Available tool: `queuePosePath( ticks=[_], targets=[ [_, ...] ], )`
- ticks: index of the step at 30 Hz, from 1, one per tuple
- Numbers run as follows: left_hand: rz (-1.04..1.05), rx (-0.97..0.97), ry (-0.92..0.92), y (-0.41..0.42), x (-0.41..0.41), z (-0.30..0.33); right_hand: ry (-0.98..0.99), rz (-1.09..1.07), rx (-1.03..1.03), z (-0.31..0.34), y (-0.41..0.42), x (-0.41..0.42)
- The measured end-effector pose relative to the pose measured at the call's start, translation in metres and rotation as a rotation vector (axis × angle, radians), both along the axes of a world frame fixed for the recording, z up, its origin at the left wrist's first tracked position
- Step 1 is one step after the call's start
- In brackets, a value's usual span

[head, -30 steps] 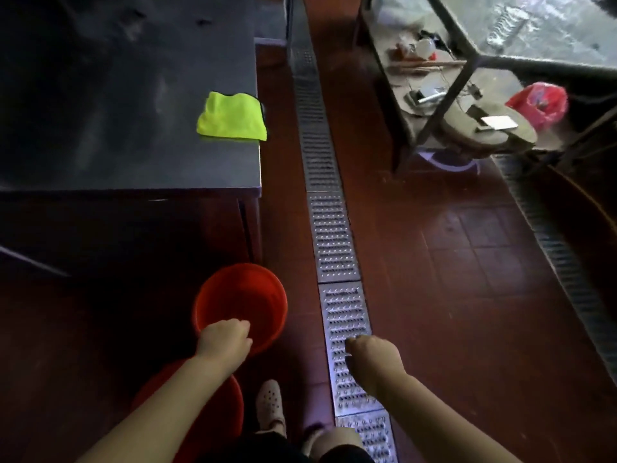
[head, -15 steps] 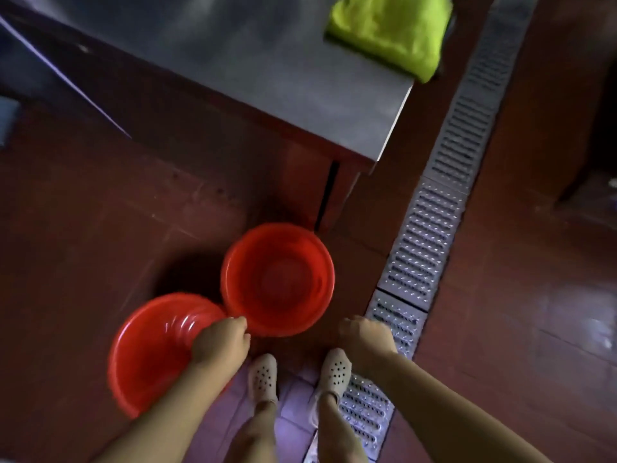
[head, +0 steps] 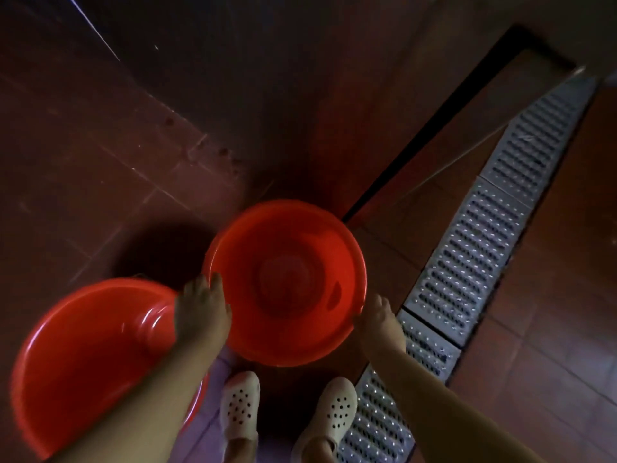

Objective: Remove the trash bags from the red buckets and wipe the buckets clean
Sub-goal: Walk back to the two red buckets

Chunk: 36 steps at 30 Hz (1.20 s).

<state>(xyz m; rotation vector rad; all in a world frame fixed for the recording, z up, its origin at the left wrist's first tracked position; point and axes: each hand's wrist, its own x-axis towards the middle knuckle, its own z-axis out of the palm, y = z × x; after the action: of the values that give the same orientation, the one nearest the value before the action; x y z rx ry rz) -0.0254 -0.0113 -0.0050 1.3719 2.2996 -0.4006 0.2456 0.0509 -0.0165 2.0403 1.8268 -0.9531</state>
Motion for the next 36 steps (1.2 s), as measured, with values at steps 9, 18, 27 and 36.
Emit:
queuePosePath(
  ticks=[9,18,27,36],
  targets=[
    [0.144,-0.024,0.007,0.003,-0.019,-0.044,0.066,-0.169,0.069,-0.038,-0.005,-0.012],
    [0.292,0.092,-0.167,-0.010,-0.026,0.028,0.045,-0.132,0.111,0.050,-0.021,0.003],
    [0.491,0.352,-0.156,-0.039,-0.058,0.228,0.114,-0.026,0.243,0.243,-0.028,-0.034],
    [0.697,0.635,-0.300,-0.076,-0.109,0.401,0.281,0.127,0.446,0.432,-0.030,-0.096]
  ],
)
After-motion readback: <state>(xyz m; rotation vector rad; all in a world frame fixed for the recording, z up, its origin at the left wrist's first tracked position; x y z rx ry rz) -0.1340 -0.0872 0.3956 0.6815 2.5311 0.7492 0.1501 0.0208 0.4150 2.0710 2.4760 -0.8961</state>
